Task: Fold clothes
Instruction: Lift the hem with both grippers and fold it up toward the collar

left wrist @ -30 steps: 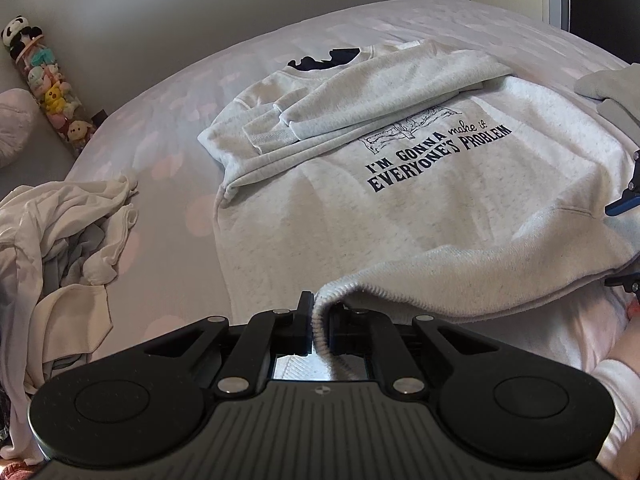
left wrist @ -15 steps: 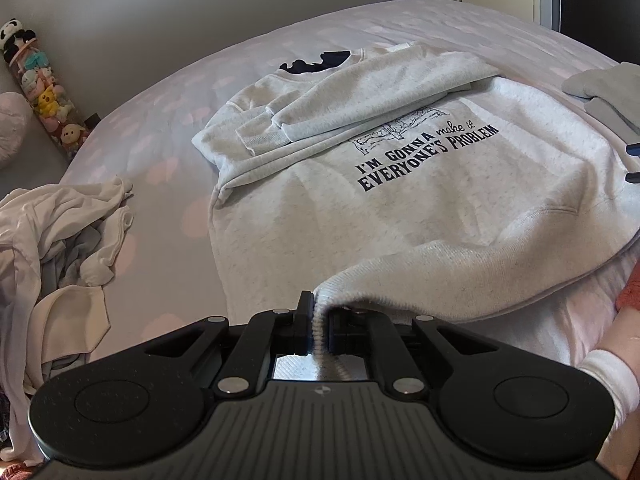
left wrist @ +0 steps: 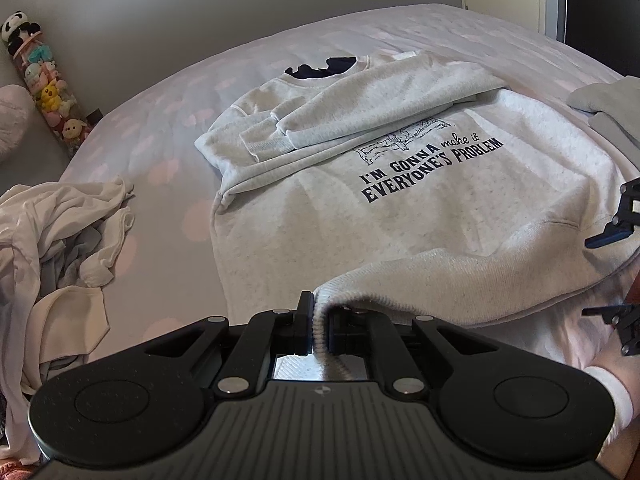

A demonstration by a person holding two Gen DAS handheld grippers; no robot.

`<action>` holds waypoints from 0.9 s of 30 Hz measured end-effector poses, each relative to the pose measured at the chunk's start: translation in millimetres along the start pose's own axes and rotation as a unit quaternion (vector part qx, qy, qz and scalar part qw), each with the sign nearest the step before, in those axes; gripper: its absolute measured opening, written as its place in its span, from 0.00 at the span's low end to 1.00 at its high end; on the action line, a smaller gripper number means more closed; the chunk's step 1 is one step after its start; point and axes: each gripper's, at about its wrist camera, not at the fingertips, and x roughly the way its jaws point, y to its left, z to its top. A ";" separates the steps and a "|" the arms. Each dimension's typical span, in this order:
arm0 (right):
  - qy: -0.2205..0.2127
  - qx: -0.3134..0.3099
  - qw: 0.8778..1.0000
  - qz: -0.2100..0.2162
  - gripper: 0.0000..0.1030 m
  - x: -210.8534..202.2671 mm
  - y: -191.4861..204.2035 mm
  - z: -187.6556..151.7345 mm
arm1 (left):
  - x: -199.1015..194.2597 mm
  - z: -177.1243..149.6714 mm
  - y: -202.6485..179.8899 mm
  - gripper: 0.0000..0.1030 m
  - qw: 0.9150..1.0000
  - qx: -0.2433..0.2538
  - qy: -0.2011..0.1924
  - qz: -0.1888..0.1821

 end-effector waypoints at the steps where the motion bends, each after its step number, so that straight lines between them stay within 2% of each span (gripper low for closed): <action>1: 0.008 -0.002 1.000 -0.001 0.59 4.9 3.1 4.3 | 0.3 0.7 0.9 0.05 1.000 -0.002 -0.001 -0.001; 7: 0.054 -0.011 0.998 -0.028 0.59 24.4 7.3 12.0 | 0.3 2.9 5.1 0.05 1.000 -0.016 -0.007 -0.005; 10: 0.062 -0.030 0.996 -0.063 0.58 27.0 13.5 8.1 | -2.8 4.0 6.2 0.05 1.000 -0.025 -0.013 -0.007; 14: 0.066 -0.056 0.991 -0.107 0.26 25.4 22.1 3.7 | -7.1 3.0 9.2 0.05 0.999 -0.034 -0.020 -0.010; 16: 0.063 -0.056 0.988 -0.126 0.23 21.5 21.2 1.1 | -8.6 1.9 10.9 0.05 0.999 -0.039 -0.022 -0.012; 19: 0.058 -0.077 0.978 -0.182 0.25 14.5 13.9 -7.1 | -8.4 0.9 11.9 0.05 0.999 -0.046 -0.024 -0.016; 22: 0.057 -0.043 0.981 -0.180 0.25 7.3 -7.5 -15.2 | -7.8 0.3 11.4 0.05 0.998 -0.049 -0.024 -0.019; 25: 0.049 -0.035 0.979 -0.194 0.25 4.6 -18.4 -16.5 | -7.9 -0.2 11.6 0.05 0.998 -0.050 -0.024 -0.018; 26: 0.038 -0.022 0.981 -0.190 0.22 0.5 -21.0 -16.7 | -8.2 -0.4 12.0 0.05 0.998 -0.052 -0.024 -0.016; 27: 0.028 -0.010 0.982 -0.186 0.13 -3.4 -23.9 -17.2 | -8.4 -0.7 12.6 0.05 0.998 -0.053 -0.024 -0.016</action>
